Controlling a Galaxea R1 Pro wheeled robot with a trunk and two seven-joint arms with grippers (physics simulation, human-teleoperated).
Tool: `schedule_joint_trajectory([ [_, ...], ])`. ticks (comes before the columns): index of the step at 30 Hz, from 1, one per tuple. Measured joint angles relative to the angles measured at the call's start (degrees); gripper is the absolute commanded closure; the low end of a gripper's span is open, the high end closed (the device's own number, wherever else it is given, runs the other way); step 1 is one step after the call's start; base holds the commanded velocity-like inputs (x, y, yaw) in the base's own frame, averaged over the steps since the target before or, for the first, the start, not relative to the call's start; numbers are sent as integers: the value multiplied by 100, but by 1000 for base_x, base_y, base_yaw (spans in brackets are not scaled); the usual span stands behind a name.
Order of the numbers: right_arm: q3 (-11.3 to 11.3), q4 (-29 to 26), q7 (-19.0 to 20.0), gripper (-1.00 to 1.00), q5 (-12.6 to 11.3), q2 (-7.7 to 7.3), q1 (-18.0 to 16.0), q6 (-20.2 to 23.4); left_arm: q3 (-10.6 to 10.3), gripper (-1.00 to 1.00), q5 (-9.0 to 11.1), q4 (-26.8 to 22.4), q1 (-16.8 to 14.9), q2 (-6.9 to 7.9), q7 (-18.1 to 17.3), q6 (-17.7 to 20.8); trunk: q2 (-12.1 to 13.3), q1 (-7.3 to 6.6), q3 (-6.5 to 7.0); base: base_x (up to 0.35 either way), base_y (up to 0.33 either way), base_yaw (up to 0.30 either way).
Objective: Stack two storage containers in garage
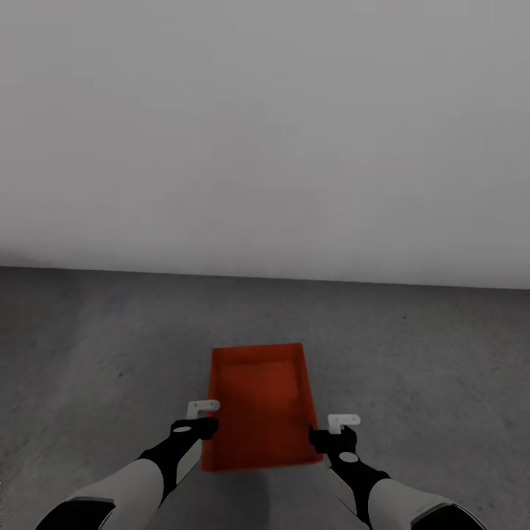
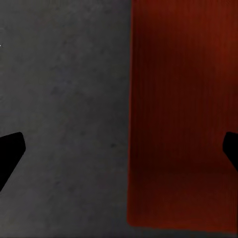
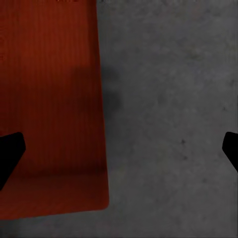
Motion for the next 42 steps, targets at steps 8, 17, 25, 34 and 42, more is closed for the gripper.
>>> schedule_joint_trajectory([
  [8, 0, 1, 0, -100, 0, 0, 0, 0, 0, -100, 5, 0, 0, 6, 0, 0, 321, -176, 144, 0, 0, 0],
  [17, 10, 6, 5, -100, 34, -52, 0, 7, -4, -100, 15, 21, 0, 19, 0, 0, 682, -373, 305, 0, 0, 0],
  [25, 13, 42, -7, -100, 27, -73, -15, 27, -11, -100, 263, 84, 0, 64, 8, 2, 1003, -549, 449, 0, 0, 0],
  [34, 15, 198, 1, -100, 25, -90, -10, 78, -19, -100, 637, 583, 0, 611, 4, 0, 1364, -747, 610, 0, 0, 0],
  [42, 24, 245, -2, -100, 41, -79, -9, 82, -22, -100, 1009, 786, 35, 907, 2, 0, 1685, -923, 754, 0, 0, 0],
])
